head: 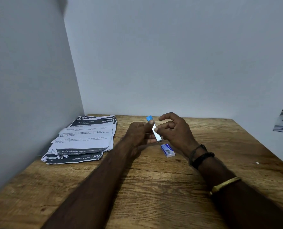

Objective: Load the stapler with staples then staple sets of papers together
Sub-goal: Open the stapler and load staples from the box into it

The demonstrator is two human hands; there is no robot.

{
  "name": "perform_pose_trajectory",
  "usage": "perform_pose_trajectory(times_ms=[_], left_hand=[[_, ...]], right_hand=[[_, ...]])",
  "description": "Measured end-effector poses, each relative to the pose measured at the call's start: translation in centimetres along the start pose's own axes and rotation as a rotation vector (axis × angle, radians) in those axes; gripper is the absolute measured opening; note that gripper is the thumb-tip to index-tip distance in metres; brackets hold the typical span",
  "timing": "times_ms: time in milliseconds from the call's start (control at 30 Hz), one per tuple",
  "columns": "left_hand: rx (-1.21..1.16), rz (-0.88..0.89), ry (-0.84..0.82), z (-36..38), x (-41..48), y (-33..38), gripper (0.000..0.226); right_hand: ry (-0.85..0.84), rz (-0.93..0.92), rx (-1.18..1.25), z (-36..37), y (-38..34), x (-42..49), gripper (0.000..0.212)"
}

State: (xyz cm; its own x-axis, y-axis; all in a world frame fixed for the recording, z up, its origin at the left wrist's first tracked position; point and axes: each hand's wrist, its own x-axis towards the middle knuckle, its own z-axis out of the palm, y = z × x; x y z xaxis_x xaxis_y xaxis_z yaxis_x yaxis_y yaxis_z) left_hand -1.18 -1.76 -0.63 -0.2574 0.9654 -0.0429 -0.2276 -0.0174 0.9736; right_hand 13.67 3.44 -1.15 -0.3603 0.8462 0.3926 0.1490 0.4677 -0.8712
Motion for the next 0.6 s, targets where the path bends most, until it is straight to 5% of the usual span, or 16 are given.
perform_pose_trajectory(times_ms=[433,600], left_hand=[[-0.038,-0.002,-0.059,0.2,-0.6,0.8,0.029],[0.165,0.009,0.114,-0.3,0.2,0.6,0.019]], right_hand=[[0.1,-0.016,-0.072,0.2,-0.5,-0.3,0.028],[0.102,-0.034,-0.252,1.0,-1.1,-0.9,0.03]])
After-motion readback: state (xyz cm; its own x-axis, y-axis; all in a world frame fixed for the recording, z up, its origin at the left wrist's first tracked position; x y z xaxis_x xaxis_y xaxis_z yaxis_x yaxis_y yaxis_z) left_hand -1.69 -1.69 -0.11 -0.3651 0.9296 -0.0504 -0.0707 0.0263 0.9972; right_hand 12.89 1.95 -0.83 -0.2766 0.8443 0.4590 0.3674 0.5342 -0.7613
